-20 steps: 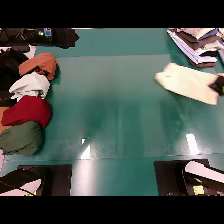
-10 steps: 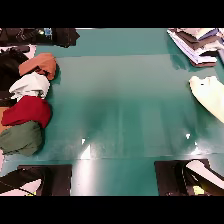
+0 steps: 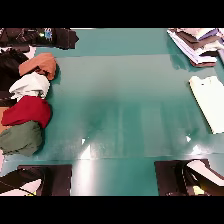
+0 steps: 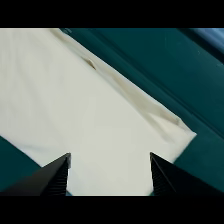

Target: Fold the shirts.

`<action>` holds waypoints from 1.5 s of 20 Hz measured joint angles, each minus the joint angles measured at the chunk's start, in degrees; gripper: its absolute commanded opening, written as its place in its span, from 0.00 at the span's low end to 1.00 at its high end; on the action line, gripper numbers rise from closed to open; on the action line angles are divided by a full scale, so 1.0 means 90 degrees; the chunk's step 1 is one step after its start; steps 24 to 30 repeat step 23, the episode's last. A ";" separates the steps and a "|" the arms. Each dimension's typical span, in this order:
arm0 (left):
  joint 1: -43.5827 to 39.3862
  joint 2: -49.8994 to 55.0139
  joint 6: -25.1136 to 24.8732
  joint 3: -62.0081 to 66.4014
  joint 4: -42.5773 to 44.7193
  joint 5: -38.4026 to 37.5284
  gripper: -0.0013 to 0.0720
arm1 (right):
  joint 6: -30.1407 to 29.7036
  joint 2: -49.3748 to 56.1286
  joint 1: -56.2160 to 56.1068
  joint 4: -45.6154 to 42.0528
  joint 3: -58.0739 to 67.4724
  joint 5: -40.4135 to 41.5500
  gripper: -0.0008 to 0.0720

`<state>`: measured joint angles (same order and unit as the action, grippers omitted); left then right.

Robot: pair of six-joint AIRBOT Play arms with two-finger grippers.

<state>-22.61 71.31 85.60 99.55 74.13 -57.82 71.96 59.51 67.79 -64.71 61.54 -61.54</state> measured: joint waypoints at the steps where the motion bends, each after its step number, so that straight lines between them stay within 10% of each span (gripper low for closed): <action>1: 0.0000 0.0000 -0.0002 0.0000 0.0002 0.0000 0.05 | 0.0007 0.0000 -0.0087 0.0204 0.0138 -0.0080 0.80; 7: 0.0000 0.0000 -0.0015 0.0000 0.0002 0.0039 0.05 | 0.0012 -0.0007 -0.2186 0.1654 0.0461 -0.0418 0.79; 11: 0.0000 0.0000 -0.0015 0.0000 0.0002 0.0039 0.05 | 0.0010 -0.0007 -0.4131 0.1921 0.0500 -0.0192 0.03; 18: 0.0000 0.0000 -0.0017 0.0000 0.0002 0.0041 0.05 | -0.0007 -0.0007 -0.6409 0.2004 0.0512 0.0342 0.03; 30: 0.0000 0.0000 -0.0017 0.0000 0.0000 0.0041 0.05 | -0.0007 -0.0007 -0.6824 0.2004 0.0512 0.0444 0.03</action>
